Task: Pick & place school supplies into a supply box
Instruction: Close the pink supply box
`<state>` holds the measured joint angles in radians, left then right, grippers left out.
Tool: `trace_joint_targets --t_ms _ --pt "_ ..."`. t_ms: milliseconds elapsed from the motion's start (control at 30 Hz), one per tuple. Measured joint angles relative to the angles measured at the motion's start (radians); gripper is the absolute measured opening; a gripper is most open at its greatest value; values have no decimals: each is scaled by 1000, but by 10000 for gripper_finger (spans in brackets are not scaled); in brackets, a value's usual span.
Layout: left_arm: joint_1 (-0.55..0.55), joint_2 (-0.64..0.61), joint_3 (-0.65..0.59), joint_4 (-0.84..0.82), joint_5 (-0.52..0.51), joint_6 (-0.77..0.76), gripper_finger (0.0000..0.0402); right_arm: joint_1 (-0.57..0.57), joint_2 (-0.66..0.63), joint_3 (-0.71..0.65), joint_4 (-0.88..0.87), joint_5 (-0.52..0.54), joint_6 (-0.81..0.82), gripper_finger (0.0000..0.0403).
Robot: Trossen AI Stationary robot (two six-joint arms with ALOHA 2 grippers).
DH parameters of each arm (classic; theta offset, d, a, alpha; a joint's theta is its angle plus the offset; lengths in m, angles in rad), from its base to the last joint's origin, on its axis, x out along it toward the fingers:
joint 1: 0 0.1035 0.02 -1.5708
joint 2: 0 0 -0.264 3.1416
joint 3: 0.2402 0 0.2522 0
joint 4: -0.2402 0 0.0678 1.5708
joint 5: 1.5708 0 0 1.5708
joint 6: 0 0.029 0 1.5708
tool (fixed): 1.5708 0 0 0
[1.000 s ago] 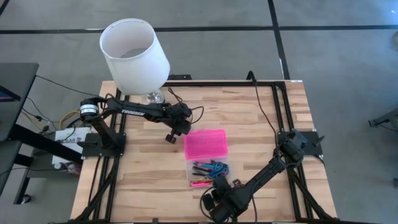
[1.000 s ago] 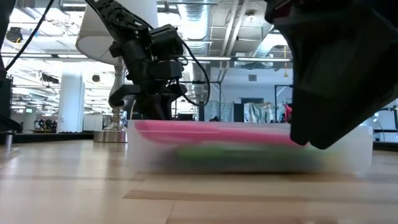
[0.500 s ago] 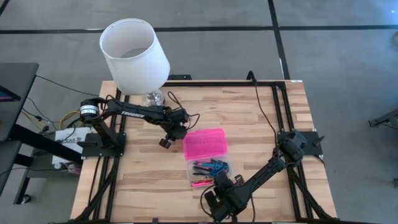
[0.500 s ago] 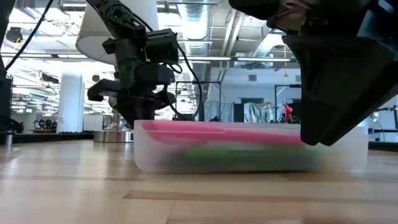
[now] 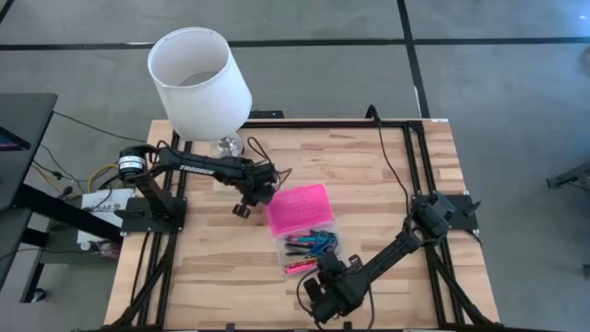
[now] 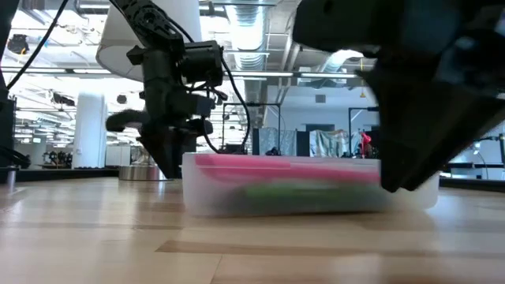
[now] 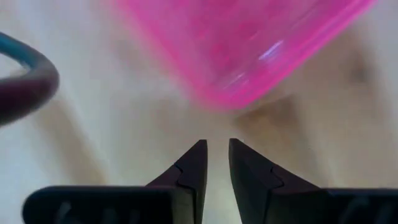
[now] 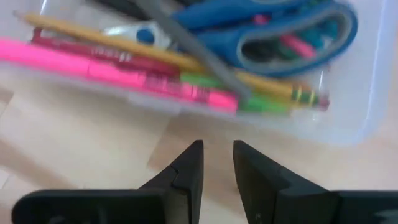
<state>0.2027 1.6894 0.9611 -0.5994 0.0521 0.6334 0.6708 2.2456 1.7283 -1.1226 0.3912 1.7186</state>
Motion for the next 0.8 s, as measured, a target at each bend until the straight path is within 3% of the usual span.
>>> trace_joint_targets --t_ms 133,533,800 --pt "51 0 0 11 -48 43 61 37 0 0 9 0 85 82" --pt "83 12 0 220 88 243 61 53 0 0 84 -1 135 82" --pt "83 111 8 260 109 239 61 35 0 0 92 -15 133 82"
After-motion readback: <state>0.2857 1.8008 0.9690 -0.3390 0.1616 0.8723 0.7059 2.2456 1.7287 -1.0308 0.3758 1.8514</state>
